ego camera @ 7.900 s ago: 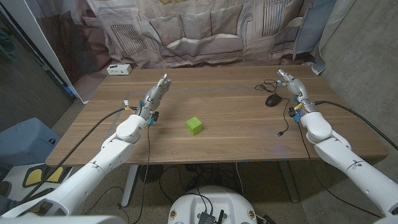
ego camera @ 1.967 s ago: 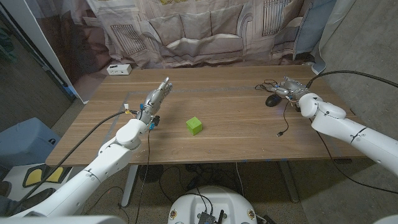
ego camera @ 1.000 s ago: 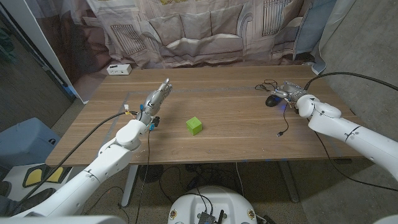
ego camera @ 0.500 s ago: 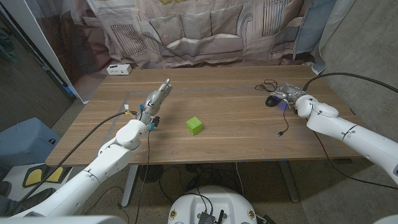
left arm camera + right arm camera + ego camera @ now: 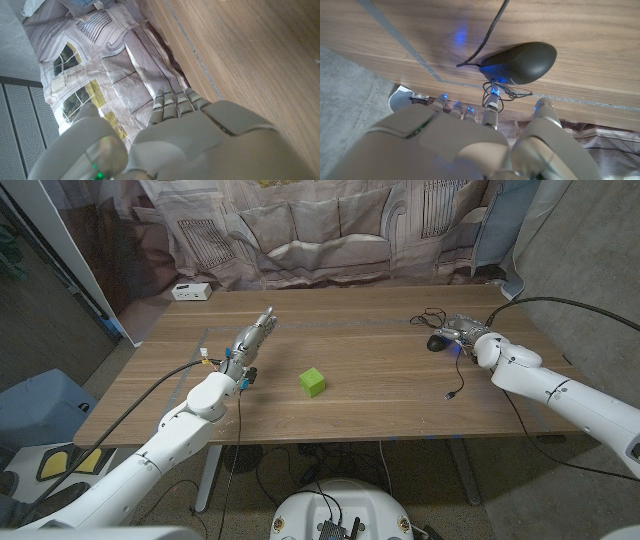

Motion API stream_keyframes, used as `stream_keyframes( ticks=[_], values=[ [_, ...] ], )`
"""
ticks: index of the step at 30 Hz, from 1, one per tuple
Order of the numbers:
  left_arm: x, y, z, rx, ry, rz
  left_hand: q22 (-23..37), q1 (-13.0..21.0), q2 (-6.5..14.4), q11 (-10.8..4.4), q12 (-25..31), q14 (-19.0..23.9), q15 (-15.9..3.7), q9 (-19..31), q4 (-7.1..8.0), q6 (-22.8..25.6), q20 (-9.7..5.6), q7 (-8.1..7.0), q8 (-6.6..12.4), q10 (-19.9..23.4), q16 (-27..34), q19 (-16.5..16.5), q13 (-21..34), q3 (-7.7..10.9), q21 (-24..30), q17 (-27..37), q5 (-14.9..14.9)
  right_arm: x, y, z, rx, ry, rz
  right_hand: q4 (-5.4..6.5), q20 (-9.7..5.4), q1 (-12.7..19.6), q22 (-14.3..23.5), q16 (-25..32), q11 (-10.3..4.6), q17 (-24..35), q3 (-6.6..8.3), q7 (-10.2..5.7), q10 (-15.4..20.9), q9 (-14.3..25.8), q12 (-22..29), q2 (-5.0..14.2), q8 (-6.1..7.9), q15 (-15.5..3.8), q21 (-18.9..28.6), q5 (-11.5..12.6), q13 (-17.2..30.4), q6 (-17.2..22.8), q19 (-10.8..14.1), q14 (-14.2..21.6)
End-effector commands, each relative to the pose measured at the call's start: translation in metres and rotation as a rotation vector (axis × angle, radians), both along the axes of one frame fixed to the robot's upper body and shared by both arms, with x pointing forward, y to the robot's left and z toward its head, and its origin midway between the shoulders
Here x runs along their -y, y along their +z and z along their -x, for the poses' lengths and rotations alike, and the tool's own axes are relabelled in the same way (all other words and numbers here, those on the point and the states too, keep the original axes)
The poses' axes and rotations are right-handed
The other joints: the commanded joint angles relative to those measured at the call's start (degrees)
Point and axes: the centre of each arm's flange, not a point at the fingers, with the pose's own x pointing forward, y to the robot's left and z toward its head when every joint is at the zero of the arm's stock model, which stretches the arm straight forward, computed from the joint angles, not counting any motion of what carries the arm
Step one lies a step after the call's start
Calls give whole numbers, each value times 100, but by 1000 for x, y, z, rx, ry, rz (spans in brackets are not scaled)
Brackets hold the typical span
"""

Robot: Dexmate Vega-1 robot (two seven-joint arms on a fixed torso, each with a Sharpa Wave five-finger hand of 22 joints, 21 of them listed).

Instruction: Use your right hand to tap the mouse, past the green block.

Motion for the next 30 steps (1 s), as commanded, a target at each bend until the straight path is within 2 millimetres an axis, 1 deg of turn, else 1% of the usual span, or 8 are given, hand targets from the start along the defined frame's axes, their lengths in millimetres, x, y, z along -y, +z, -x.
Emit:
stream_keyframes(
  ticks=[1, 4, 20, 30],
  values=[
    [0, 3, 0, 1, 5, -2, 31, 24, 51, -6, -4, -27, 29, 30, -37, -28, 25, -3, -24, -4, -17, -39, 9, 24, -14, 26, -2, 2, -1, -4, 16, -1, -6, 0, -53, 53, 12, 57, -95, 10, 36, -6, -214, 28, 56, -40, 47, 27, 62, 0, 16, 150, -831, -1024],
    [0, 4, 0, -1, 10, -3, 32, 24, 53, -3, -3, -30, 27, 30, -39, -27, 30, -6, -24, -1, -18, -52, 9, 24, -19, 26, -3, 3, -2, -4, 21, -1, -10, -3, -54, 54, 11, 77, -126, 9, 39, -6, -174, 28, 65, -44, 62, 25, 72, 1, 14, 211, -793, -968],
    [1, 4, -2, -6, 11, -3, 33, 21, 65, -24, -7, -34, 34, 30, -49, -18, 30, -16, -21, -4, -15, -140, 10, 25, -49, 26, -6, 5, -9, -5, 13, -9, -15, -11, -48, 65, 11, 91, -123, 6, 50, -11, -92, 26, 75, -50, 72, 23, 80, 5, 10, 301, -737, -914],
    [1, 4, -2, -10, 10, -6, 34, 18, 71, -24, -9, -37, 31, 31, -56, -20, 33, -16, -22, -4, -14, -157, 10, 24, -50, 26, -8, 8, -16, -5, 2, -23, -30, -16, -42, 71, 10, 94, -118, 3, 59, 60, -17, 25, 84, -56, 110, 25, 85, 8, 4, 458, -688, -889]
  ],
)
